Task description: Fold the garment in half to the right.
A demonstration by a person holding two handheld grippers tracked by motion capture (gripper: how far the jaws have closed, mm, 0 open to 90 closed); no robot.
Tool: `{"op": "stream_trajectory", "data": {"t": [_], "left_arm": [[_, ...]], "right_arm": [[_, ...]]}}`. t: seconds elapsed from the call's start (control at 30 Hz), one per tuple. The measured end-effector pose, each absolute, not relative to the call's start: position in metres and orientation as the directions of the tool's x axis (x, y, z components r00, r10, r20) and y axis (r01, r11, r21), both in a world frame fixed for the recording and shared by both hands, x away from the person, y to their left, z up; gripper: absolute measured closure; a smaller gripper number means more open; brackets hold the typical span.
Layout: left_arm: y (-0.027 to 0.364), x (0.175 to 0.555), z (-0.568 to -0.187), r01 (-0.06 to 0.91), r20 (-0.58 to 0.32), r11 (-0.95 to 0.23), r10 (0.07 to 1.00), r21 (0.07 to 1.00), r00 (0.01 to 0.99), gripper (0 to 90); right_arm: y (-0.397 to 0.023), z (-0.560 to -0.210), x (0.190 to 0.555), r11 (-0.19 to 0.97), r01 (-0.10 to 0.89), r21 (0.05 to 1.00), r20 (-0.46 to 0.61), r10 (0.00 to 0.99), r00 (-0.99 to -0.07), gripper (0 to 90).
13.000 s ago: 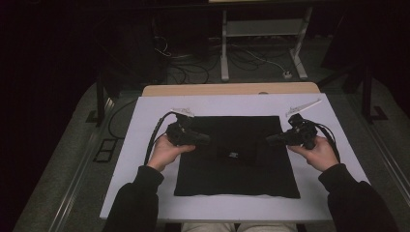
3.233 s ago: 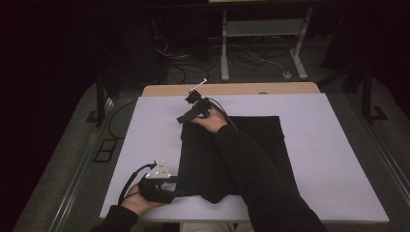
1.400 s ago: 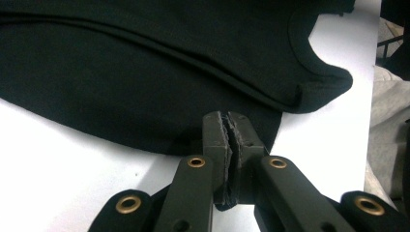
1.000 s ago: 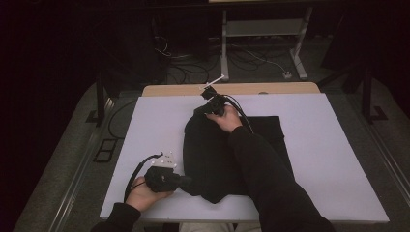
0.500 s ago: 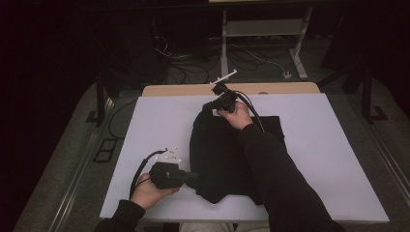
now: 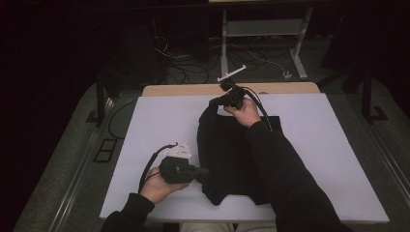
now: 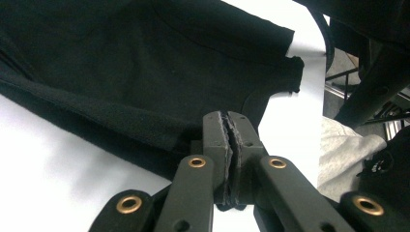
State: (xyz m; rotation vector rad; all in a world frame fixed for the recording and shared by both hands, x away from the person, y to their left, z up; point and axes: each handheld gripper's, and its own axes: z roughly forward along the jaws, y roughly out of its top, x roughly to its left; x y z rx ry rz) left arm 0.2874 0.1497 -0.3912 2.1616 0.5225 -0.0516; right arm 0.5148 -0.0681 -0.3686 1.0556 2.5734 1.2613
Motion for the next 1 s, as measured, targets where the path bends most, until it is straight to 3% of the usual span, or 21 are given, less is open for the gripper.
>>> {"op": "stream_trajectory", "data": {"t": [1.0], "left_arm": [[0.111, 0.295, -0.374, 0.329, -0.209, -0.527, 0.275, 0.784, 0.938, 85.7]], "right_arm": [[-0.114, -0.36, 0.51, 0.367, 0.57, 0.735, 0.22, 0.666, -0.713, 86.7]]}}
